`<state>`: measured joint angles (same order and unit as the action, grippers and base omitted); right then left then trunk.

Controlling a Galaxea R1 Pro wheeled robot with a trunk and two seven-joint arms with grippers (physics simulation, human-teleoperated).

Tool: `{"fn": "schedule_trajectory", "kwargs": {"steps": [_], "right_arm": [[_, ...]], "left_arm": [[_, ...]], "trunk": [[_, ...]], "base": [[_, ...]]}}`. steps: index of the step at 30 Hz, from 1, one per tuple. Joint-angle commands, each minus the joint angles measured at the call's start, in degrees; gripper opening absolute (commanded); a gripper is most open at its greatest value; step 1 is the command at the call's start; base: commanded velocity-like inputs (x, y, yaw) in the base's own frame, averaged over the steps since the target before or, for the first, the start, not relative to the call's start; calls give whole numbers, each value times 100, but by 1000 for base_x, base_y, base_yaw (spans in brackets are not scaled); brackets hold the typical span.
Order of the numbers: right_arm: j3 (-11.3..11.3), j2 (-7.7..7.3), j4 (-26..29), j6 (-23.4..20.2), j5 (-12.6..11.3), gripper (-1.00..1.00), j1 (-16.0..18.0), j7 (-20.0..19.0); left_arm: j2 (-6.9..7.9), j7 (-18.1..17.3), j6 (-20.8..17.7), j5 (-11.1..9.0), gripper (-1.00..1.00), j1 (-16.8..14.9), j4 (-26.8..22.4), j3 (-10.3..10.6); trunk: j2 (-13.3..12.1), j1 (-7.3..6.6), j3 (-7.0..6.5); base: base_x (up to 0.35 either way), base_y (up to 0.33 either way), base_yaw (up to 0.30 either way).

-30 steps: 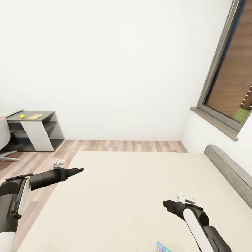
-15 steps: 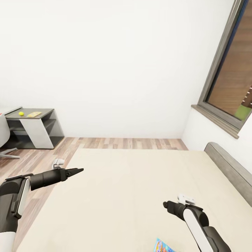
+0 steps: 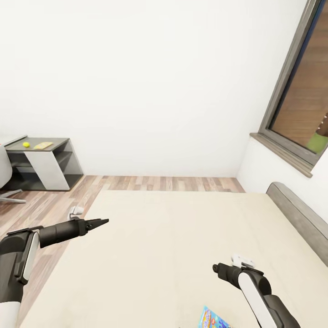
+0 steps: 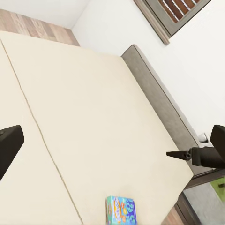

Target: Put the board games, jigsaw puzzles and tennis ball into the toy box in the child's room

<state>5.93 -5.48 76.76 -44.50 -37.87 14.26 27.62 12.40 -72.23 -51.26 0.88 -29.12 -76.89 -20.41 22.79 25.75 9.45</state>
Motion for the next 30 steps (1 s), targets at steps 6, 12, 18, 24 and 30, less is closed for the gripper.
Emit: {"fn": "schedule_trajectory", "kwargs": {"steps": [6,12,18,24,30], "right_arm": [[14,-9,5,-14,-62,100,6,53],[14,-14,5,-15,-63,100,5,44],[23,-8,5,-5,-41,100,-1,42],[29,-6,10,1,-30,100,-2,42],[31,-6,13,3,-28,100,-2,42]], "left_arm": [[4,-28,-60,12,100,-6,-2,-10],[8,-28,-60,10,100,-5,-2,-15],[8,-28,-59,9,100,-4,-2,-15],[8,-31,-61,9,100,-5,-2,-16],[8,-36,-60,9,100,-6,-3,-16]], "trunk": [[13,3,69],[13,3,125],[13,3,182],[13,3,233],[13,3,247]], "base": [[0,0,0],[0,0,0],[0,0,0],[0,0,0],[0,0,0]]}}
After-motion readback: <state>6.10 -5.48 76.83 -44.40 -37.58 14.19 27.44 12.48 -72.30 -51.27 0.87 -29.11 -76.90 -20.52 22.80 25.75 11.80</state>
